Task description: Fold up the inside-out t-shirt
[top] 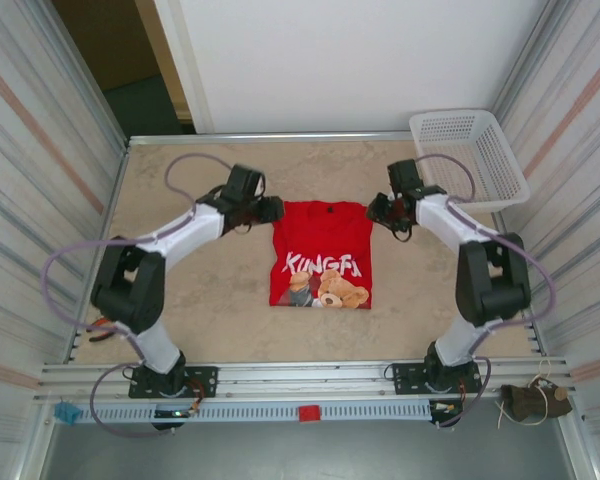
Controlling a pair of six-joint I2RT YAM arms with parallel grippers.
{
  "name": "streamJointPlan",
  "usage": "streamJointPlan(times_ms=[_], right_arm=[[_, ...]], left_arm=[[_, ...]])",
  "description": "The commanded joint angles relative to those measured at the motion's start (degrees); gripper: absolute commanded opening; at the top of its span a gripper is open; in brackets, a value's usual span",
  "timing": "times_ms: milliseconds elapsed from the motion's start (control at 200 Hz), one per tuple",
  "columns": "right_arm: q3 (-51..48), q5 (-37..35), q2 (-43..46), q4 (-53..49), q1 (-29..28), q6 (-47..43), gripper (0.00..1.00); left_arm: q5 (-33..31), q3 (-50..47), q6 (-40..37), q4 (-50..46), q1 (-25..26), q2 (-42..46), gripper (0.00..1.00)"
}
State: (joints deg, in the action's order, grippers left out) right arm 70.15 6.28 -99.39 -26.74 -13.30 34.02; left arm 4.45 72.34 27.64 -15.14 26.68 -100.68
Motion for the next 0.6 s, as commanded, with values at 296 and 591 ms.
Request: streamJointPlan(times_ms=[296, 591], right_arm=[[16.7, -1.7, -16.4, -6.4, -3.5, -7.2, 0.46], [18.5, -3.3, -20.0, -6.9, -4.7, -7.6, 0.16]], left_arm=[[1.4, 20.8, -17.1, -9.0, 0.3, -18.7, 0.53], [2.8, 18.3, -16.7, -6.9, 0.3, -21.5, 0.26]])
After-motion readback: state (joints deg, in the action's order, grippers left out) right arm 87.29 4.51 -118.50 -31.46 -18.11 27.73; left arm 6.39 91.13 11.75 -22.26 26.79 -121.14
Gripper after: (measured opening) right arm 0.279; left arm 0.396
